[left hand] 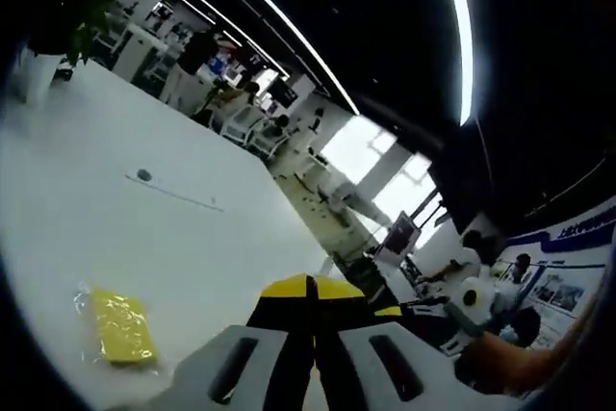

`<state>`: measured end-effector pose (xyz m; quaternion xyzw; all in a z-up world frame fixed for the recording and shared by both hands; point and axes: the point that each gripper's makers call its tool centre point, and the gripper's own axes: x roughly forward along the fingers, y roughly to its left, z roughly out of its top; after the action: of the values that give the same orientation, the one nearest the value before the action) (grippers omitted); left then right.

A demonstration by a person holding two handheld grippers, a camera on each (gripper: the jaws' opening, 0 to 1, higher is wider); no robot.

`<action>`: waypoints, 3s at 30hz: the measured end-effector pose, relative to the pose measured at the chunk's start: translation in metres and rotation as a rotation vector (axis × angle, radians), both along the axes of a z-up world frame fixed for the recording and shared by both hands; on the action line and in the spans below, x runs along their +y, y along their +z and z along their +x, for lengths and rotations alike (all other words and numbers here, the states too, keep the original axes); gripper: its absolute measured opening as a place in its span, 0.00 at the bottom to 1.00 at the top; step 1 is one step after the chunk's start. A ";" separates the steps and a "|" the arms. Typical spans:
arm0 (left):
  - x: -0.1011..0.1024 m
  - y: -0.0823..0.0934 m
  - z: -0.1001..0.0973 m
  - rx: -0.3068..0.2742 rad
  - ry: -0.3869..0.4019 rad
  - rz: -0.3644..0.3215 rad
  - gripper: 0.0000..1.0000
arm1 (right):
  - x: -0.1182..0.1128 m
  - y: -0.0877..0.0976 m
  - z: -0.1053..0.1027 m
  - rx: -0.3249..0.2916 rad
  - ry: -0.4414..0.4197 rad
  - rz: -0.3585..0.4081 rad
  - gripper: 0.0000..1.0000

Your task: Compare the silicone blocks by pressing each to a similar depth, holding the contact briefly, and releasing to observe deformation and rebound differences across the visible hardness samples.

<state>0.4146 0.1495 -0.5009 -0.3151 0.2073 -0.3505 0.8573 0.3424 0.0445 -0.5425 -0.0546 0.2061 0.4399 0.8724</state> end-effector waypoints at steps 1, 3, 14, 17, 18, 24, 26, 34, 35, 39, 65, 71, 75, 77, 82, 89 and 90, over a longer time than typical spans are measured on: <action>0.003 0.001 0.001 -0.005 0.000 0.009 0.00 | 0.004 0.002 0.003 -0.008 0.017 -0.011 0.52; 0.007 0.004 0.001 -0.013 -0.005 0.013 0.00 | 0.009 0.005 0.009 -0.026 0.044 -0.041 0.53; 0.027 0.016 0.004 -0.038 -0.027 0.026 0.00 | 0.037 0.016 0.029 -0.039 0.149 -0.093 0.62; 0.028 0.019 0.003 -0.039 -0.045 0.017 0.00 | 0.045 0.017 0.031 -0.033 0.186 -0.111 0.65; 0.030 0.020 0.004 -0.046 -0.036 0.025 0.00 | 0.048 0.017 0.032 -0.031 0.198 -0.125 0.65; 0.029 0.024 0.002 -0.048 -0.062 0.030 0.00 | 0.068 0.022 0.041 -0.049 0.274 -0.156 0.64; 0.028 0.024 0.001 -0.058 -0.074 0.037 0.00 | 0.078 0.024 0.044 -0.049 0.303 -0.161 0.63; 0.021 0.025 0.000 -0.044 -0.093 0.020 0.00 | 0.115 0.016 0.053 -0.052 0.437 -0.219 0.61; 0.020 0.025 0.000 -0.051 -0.094 0.028 0.00 | 0.117 0.015 0.053 -0.050 0.448 -0.226 0.61; 0.015 0.027 0.000 -0.052 -0.116 0.019 0.00 | 0.127 0.009 0.053 -0.042 0.504 -0.249 0.60; 0.000 0.030 -0.003 -0.035 -0.192 -0.007 0.00 | 0.147 -0.021 0.050 0.039 0.633 -0.305 0.44; -0.002 0.029 -0.005 -0.032 -0.209 -0.005 0.00 | 0.147 -0.023 0.046 0.056 0.644 -0.304 0.37; -0.004 0.028 -0.008 -0.027 -0.226 -0.003 0.00 | 0.146 -0.025 0.042 0.060 0.657 -0.322 0.32; -0.004 0.028 -0.010 -0.030 -0.230 0.000 0.00 | 0.146 -0.025 0.041 0.068 0.652 -0.319 0.30; -0.006 0.028 -0.015 -0.030 -0.249 0.008 0.00 | 0.143 -0.027 0.035 0.111 0.653 -0.323 0.25; -0.010 0.028 -0.021 -0.033 -0.272 0.012 0.00 | 0.136 -0.029 0.023 0.221 0.640 -0.334 0.19; -0.010 0.027 -0.022 -0.033 -0.279 0.017 0.00 | 0.134 -0.030 0.019 0.268 0.639 -0.332 0.19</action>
<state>0.3925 0.1395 -0.4739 -0.2703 0.2380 -0.4694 0.8062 0.3610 0.1790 -0.5723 -0.1989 0.3593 0.6533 0.6360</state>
